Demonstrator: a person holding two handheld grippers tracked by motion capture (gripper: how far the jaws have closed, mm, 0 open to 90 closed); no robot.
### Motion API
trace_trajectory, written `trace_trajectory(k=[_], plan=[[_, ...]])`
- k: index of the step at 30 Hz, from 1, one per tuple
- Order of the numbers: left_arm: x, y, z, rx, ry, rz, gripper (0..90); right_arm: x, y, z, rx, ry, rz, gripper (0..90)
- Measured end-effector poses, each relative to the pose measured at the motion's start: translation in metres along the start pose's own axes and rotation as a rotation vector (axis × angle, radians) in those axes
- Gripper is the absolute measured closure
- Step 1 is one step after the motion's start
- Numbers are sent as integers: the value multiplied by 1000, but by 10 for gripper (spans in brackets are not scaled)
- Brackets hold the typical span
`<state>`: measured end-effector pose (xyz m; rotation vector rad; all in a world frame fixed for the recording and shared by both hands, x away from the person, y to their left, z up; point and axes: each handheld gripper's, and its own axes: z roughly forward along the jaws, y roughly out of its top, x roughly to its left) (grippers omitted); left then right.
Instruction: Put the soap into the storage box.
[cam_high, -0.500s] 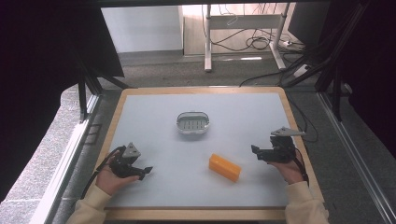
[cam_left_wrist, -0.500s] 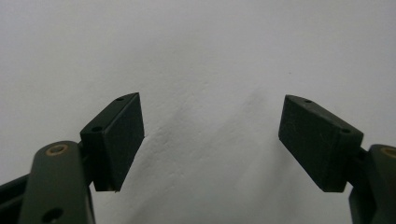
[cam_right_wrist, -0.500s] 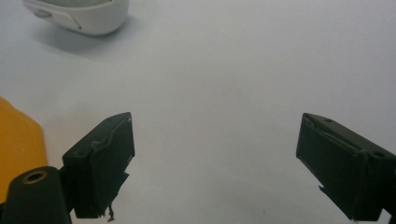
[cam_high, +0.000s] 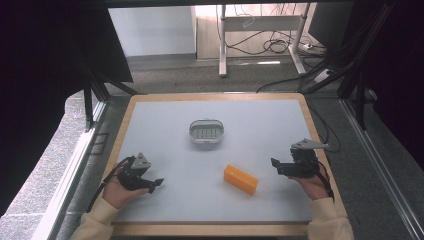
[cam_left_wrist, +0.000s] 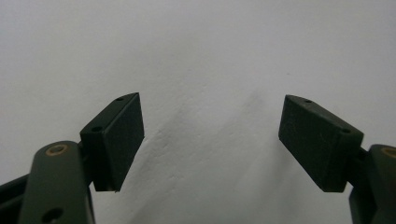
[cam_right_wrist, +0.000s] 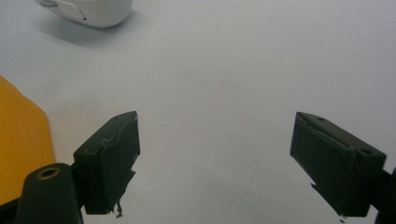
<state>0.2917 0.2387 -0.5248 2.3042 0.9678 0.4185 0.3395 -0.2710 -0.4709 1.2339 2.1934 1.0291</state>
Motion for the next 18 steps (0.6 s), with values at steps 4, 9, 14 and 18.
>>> trace_trajectory(k=[4, 9, 14, 18], plan=[[-1, 0, 0, -1, 6, 2, 224, -1, 2, 0, -5, 16, -3, 177], [-1, 2, 1, 7, 8, 8, 223, -4, -1, 3, 5, 40, -8, 194], [0, 2, -1, -2, 9, 2, 223, -5, -1, 0, -6, 36, 0, 194], [-1, 2, -2, -3, 8, 4, 223, -3, 1, -3, -15, 32, 0, 192]])
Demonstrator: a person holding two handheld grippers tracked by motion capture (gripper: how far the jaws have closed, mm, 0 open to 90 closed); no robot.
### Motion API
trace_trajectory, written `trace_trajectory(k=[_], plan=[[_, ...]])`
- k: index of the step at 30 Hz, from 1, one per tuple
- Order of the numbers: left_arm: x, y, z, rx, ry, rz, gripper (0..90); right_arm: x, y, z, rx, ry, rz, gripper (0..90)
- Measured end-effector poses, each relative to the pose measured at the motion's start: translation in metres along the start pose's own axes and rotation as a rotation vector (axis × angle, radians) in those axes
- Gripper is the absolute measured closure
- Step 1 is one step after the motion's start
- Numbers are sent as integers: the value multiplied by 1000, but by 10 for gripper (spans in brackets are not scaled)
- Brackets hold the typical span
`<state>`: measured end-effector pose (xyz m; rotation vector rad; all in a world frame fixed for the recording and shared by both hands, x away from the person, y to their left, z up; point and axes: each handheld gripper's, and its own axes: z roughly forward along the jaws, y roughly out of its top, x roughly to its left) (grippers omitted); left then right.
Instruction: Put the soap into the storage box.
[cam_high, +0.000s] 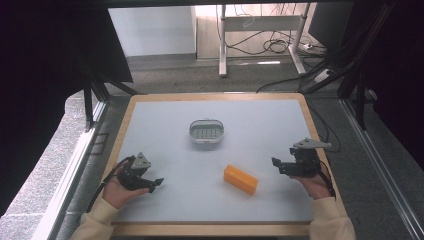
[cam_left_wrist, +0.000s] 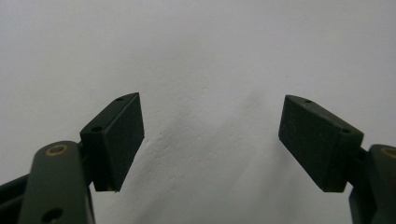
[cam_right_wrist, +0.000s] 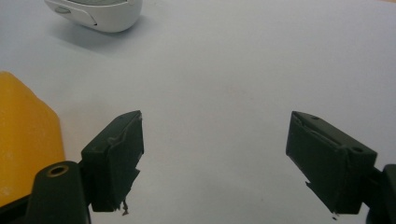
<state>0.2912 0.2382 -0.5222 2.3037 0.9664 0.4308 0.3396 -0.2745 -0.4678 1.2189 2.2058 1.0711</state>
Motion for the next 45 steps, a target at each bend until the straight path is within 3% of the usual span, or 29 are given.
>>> trace_trajectory(k=[8, 16, 26, 45], plan=[[0, 1, 1, 6, 2, -1, 223, 6, 8, -7, -5, 6, -27, 187], [0, 1, 0, 2, 0, 0, 223, 7, 11, -12, -8, 9, -16, 199], [-1, 2, 0, -1, -2, -3, 223, 17, 22, -24, 8, 24, -60, 202], [1, 4, -5, -25, -6, -15, 223, 44, 33, -26, 41, 97, -153, 199]])
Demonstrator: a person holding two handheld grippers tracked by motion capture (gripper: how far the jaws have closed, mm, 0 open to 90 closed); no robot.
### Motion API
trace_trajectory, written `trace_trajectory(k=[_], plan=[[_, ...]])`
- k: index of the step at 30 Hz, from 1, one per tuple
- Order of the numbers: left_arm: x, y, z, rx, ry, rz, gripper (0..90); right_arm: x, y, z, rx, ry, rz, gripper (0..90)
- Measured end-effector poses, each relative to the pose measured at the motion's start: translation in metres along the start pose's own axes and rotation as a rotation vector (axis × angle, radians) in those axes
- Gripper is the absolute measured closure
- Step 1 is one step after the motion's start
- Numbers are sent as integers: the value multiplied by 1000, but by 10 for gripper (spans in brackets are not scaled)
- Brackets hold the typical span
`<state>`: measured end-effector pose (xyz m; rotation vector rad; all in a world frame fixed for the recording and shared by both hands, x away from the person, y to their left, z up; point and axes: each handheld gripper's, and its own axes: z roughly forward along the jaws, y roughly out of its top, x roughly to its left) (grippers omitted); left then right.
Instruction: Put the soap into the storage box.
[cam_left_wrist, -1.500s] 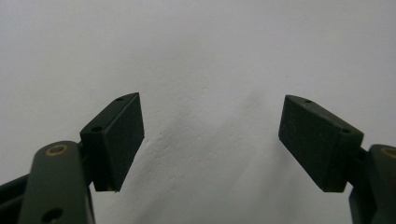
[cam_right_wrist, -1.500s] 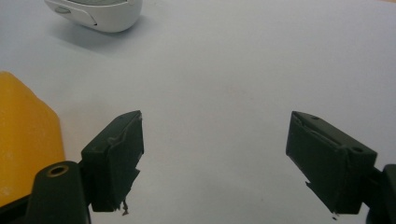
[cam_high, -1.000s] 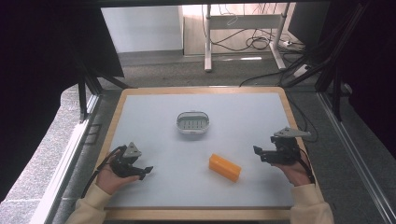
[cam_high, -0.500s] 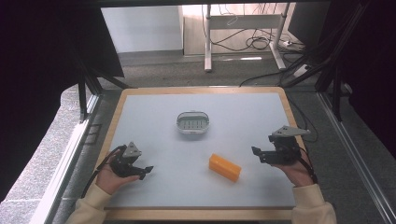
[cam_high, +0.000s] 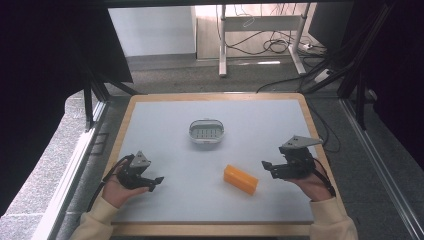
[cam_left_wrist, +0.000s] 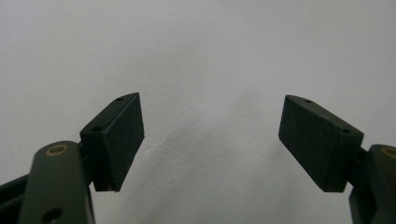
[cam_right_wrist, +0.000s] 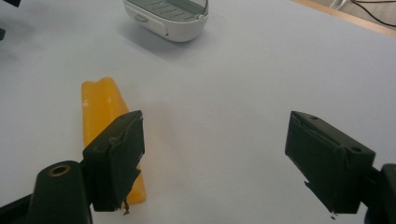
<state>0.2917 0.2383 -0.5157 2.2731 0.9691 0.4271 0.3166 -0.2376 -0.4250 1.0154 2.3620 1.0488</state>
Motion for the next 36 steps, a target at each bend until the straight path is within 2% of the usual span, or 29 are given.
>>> trace_trajectory(k=[12, 22, 36], plan=[[0, 0, 0, 0, 0, -1, 223, 17, 7, 7, 48, 44, -79, 199], [0, 0, 2, 8, -5, -2, 223, 24, 11, 13, 63, 69, -97, 202], [0, 0, 1, 6, -5, -6, 223, 45, 17, 31, 121, 129, -149, 226]])
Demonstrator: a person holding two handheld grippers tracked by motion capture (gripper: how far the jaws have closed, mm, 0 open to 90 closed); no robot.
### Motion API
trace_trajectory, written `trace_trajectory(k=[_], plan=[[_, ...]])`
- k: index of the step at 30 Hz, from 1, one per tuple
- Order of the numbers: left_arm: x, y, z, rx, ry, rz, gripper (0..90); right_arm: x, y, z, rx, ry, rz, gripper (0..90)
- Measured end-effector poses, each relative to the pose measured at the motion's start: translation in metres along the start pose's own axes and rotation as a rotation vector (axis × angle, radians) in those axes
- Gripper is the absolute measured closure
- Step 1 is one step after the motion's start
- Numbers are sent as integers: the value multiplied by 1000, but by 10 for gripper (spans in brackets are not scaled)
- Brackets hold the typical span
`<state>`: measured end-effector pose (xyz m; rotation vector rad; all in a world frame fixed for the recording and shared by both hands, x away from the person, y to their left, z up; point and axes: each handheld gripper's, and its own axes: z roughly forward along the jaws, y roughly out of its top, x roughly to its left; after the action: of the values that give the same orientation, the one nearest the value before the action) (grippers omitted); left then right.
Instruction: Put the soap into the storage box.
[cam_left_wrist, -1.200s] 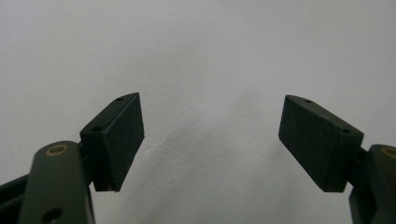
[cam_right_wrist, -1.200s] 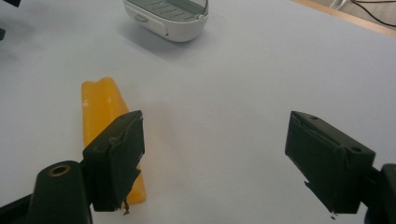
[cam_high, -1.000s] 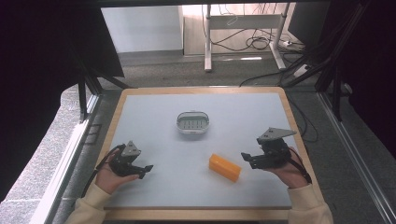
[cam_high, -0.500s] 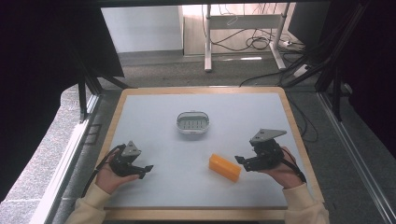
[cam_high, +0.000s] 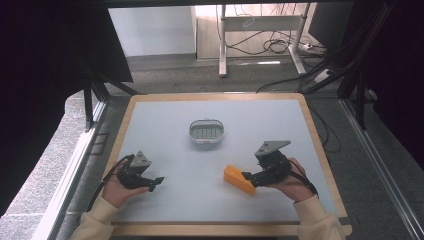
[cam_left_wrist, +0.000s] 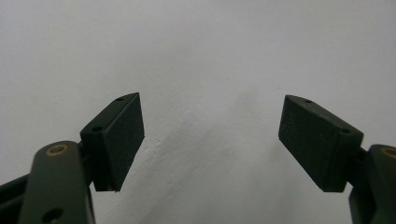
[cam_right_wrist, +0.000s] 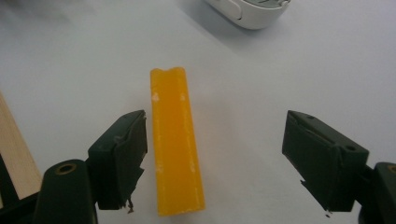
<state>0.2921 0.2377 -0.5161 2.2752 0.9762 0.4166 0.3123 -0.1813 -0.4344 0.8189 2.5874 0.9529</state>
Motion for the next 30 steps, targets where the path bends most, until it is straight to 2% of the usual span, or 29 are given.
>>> trace_trajectory(k=[17, 30], plan=[[0, 0, 1, 1, -4, 0, 224, 13, 9, 29, 95, 41, -42, 268], [-1, 0, 1, 6, -5, 8, 223, 17, 8, 47, 215, 49, -50, 324]])
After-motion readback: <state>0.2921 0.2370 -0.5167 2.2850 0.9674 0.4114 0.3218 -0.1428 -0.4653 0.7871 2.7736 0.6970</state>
